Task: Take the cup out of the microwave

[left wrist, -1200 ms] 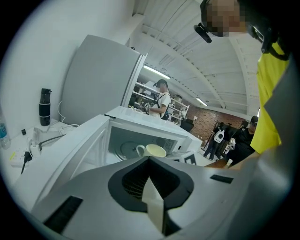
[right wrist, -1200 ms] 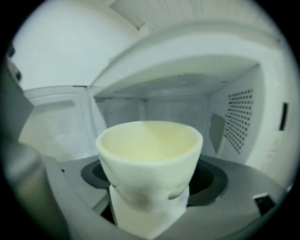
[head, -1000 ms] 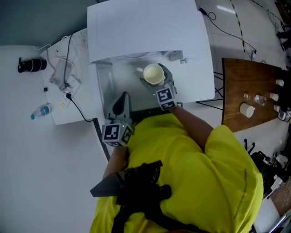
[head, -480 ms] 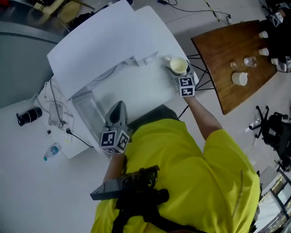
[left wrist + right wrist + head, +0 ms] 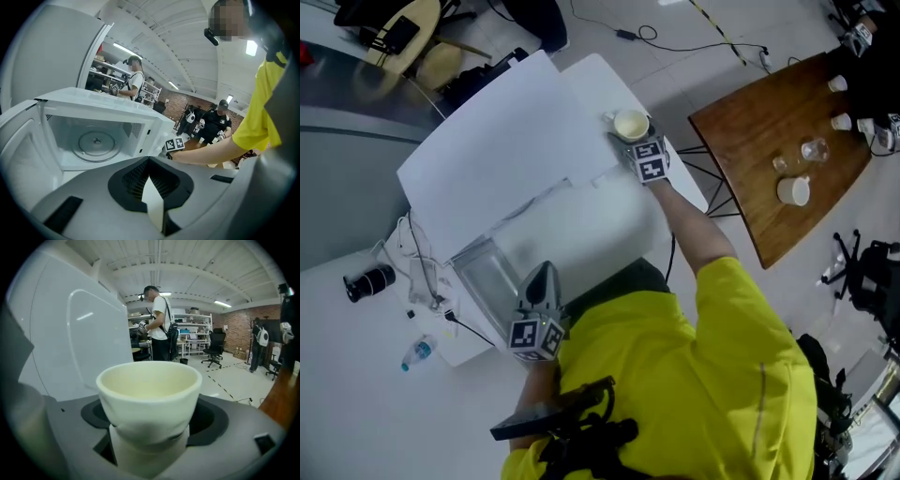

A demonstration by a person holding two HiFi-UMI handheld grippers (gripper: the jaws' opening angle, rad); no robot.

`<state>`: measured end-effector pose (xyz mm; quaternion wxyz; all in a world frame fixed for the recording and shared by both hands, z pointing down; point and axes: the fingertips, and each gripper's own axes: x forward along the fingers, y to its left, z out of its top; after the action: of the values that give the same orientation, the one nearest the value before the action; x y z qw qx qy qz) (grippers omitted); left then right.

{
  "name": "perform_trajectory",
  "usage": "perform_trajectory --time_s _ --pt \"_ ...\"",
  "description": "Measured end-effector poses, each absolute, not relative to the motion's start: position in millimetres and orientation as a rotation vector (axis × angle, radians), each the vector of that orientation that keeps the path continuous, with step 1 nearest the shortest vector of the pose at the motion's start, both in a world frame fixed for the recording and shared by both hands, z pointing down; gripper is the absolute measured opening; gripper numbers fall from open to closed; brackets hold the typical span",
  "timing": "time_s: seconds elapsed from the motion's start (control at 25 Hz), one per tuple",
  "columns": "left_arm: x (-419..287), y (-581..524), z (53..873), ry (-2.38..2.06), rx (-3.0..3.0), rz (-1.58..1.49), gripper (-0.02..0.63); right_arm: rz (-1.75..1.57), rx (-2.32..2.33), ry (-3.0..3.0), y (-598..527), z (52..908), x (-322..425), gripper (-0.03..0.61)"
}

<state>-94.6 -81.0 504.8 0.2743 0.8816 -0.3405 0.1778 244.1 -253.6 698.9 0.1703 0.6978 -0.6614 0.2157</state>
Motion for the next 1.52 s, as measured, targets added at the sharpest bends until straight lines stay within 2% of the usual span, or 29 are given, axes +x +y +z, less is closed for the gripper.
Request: perform_trajectory --time_s 0.36,0.44,0.6,0.72,0.8,0.88,0.92,1.0,1.08,1.24,1.52 --pt "-97 -98 512 -0.971 2.322 0.458 -0.003 0.567 1.923 -1.882 -253 706 230 0.468" --pt "-95 -103 512 -0.982 2.316 0.441 -0.003 0.591 1.907 -1.887 -242 705 229 0.489" --pt "-90 -105 506 -1.002 2.299 0.392 -0.003 0.740 1.836 -1.894 -170 706 218 0.489" --pt "-97 -109 495 -1.037 2.293 0.338 -0.003 0.892 1.694 -2.063 -100 657 162 0.488" --pt "-112 -113 489 -1.082 2.283 0.301 -0.003 0.828 1.577 -2.257 -73 583 96 0.413" --pt "-129 -116 484 -1.131 2.262 0.271 -0.003 0.738 1.491 -2.376 -67 517 38 0.283" --pt "-136 -117 482 -1.150 2.247 0.263 -0.003 0.694 1.458 -2.399 -71 495 17 0.245" --pt "-149 -116 474 -1.172 2.210 0.258 -0.003 0.630 1.430 -2.447 -86 459 -14 0.111" --pt "-160 -113 456 -1.185 2.201 0.233 -0.003 0.595 1.433 -2.515 -100 427 -36 0.005" --pt "-185 -103 414 -1.227 2.243 0.154 -0.003 0.591 1.440 -2.587 -111 390 -54 0.002" --pt "-220 -76 389 -1.261 2.282 0.107 -0.003 0.633 1.508 -2.553 -91 382 -67 0.002"
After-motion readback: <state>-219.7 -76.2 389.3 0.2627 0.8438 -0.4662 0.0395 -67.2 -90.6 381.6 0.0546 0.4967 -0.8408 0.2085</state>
